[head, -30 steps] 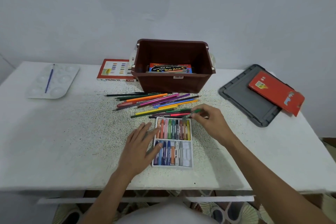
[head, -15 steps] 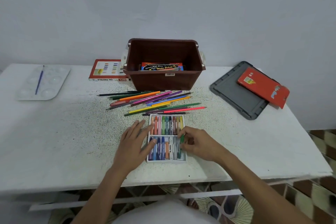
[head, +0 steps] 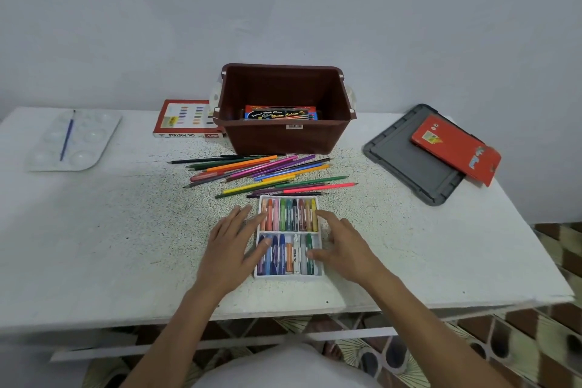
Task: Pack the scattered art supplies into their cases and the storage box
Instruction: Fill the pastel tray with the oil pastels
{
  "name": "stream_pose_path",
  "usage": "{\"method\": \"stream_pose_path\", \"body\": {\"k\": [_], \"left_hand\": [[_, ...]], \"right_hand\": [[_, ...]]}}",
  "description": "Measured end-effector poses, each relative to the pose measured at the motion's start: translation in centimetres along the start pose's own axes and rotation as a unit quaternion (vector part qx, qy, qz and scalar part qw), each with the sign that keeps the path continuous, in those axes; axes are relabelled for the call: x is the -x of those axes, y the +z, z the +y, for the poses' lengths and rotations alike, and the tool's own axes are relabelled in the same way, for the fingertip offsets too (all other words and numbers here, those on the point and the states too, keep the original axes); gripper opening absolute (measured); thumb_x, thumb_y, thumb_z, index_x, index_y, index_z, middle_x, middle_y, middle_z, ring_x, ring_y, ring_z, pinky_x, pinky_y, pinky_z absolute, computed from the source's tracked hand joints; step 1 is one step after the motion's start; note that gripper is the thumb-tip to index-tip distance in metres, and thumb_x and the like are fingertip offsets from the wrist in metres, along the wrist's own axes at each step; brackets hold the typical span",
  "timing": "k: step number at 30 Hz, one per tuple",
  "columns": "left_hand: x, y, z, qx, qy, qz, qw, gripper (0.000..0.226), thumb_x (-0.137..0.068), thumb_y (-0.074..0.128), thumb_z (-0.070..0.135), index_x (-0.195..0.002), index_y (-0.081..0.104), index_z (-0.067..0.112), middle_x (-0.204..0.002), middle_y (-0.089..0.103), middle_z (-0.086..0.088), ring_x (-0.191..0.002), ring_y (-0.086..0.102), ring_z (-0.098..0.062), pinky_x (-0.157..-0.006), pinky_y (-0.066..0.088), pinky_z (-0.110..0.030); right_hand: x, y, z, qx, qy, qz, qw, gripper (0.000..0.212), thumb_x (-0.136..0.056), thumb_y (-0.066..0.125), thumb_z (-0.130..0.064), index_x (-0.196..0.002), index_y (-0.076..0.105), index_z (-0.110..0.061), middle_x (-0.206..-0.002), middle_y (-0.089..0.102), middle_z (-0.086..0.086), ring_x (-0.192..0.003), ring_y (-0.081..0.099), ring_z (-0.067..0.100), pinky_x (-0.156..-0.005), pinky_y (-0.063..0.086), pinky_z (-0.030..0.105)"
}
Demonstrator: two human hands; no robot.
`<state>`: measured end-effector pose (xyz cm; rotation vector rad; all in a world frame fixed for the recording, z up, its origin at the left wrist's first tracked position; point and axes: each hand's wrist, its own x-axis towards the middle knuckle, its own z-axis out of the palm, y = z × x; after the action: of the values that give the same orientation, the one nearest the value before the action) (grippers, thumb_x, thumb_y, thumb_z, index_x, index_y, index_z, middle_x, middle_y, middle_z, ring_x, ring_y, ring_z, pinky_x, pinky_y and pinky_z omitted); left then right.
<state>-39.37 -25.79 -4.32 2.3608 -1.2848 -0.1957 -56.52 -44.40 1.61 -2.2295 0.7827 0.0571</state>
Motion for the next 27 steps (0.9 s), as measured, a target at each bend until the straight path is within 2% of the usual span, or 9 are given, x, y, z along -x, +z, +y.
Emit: {"method": "stream_pose_path", "body": {"k": [3,7,10,13,15,17,19,23,27], "left_hand": [[0.0,-0.1,0.1,0.004,0.0,0.001,1.0,0.064,-0.093,0.02,0.071,-0.15,0.025,0.043,-0.161,0.015,0.009,-0.149,-0.002,-0.006,-0.119,0.001,-0.035],[0.0,-0.2,0.1,0.015,0.001,0.001,1.0,0.064,-0.092,0.023,0.071,-0.15,0.025,0.043,-0.16,0.016,0.012,-0.149,0.0,-0.005,-0.118,0.002,-0.035],[-0.6,-0.8,0.1,0.081,-0.023,0.034,0.996,0.058,-0.095,0.038,0.062,-0.148,0.033,0.039,-0.154,0.031,0.013,-0.143,0.022,-0.006,-0.116,0.016,-0.038],[-2.4,-2.2,-0.4,0.11,-0.052,0.125,0.985,0.043,-0.097,0.057,0.033,-0.138,0.051,0.021,-0.139,0.05,0.006,-0.127,0.043,-0.011,-0.107,0.031,-0.035],[-4.1,-3.3,-1.4,0.067,-0.061,0.198,0.976,0.031,-0.094,0.062,0.018,-0.125,0.063,0.012,-0.124,0.062,-0.005,-0.114,0.056,-0.019,-0.099,0.042,-0.036],[-5.9,-4.4,-2.8,0.026,-0.082,0.232,0.969,0.025,-0.092,0.062,0.013,-0.116,0.067,0.01,-0.113,0.066,-0.009,-0.1,0.058,-0.021,-0.087,0.049,-0.04],[-7.8,-5.6,-4.2,-0.031,-0.106,0.206,0.972,0.025,-0.093,0.058,0.018,-0.114,0.066,0.009,-0.11,0.065,-0.01,-0.096,0.058,-0.023,-0.082,0.048,-0.044],[-10.0,-7.1,-5.4,-0.165,-0.155,0.076,0.971,0.033,-0.096,0.049,0.024,-0.125,0.061,0.013,-0.119,0.062,-0.012,-0.109,0.057,-0.032,-0.094,0.041,-0.049],[-10.1,-7.0,-5.4,-0.218,-0.138,0.062,0.964,0.03,-0.099,0.046,0.02,-0.123,0.062,0.012,-0.11,0.064,-0.012,-0.102,0.06,-0.031,-0.091,0.046,-0.05]], "right_hand": [[-0.9,-0.2,0.0,-0.018,0.053,-0.011,0.998,0.099,-0.076,0.082,-0.039,-0.15,0.016,-0.042,-0.126,0.051,0.014,-0.106,0.057,0.027,-0.091,0.047,0.041],[-2.1,-0.6,0.1,-0.01,0.08,-0.041,0.996,0.113,-0.07,0.086,-0.039,-0.153,0.01,-0.041,-0.143,0.049,0.013,-0.122,0.053,0.031,-0.098,0.045,0.043],[-2.4,-0.8,0.2,-0.019,0.072,-0.056,0.996,0.114,-0.07,0.087,-0.039,-0.154,0.01,-0.04,-0.151,0.043,0.009,-0.129,0.049,0.03,-0.099,0.043,0.041],[-2.3,-0.6,0.8,-0.017,0.06,-0.051,0.997,0.11,-0.07,0.085,-0.048,-0.152,0.013,-0.042,-0.14,0.052,0.01,-0.11,0.057,0.025,-0.09,0.047,0.038],[-2.0,-0.5,1.2,-0.007,0.053,-0.045,0.998,0.108,-0.069,0.082,-0.055,-0.151,0.013,-0.043,-0.124,0.059,0.008,-0.09,0.054,0.016,-0.08,0.048,0.034],[-1.7,-0.5,1.3,0.002,0.039,-0.043,0.998,0.106,-0.071,0.079,-0.058,-0.152,0.013,-0.041,-0.1,0.053,-0.004,-0.078,0.048,0.008,-0.066,0.042,0.025],[-1.4,-0.6,1.1,0.01,0.03,-0.038,0.999,0.105,-0.072,0.078,-0.057,-0.153,0.014,-0.039,-0.089,0.041,-0.013,-0.076,0.044,0.005,-0.06,0.033,0.02],[-1.1,-0.8,1.0,0.016,0.021,-0.034,0.999,0.102,-0.075,0.076,-0.057,-0.154,0.015,-0.038,-0.09,0.043,-0.011,-0.074,0.048,0.004,-0.058,0.033,0.02],[-0.9,-1.0,1.0,0.012,0.015,-0.033,0.999,0.096,-0.079,0.073,-0.056,-0.154,0.015,-0.037,-0.088,0.046,-0.01,-0.074,0.048,0.004,-0.059,0.035,0.021]]}}
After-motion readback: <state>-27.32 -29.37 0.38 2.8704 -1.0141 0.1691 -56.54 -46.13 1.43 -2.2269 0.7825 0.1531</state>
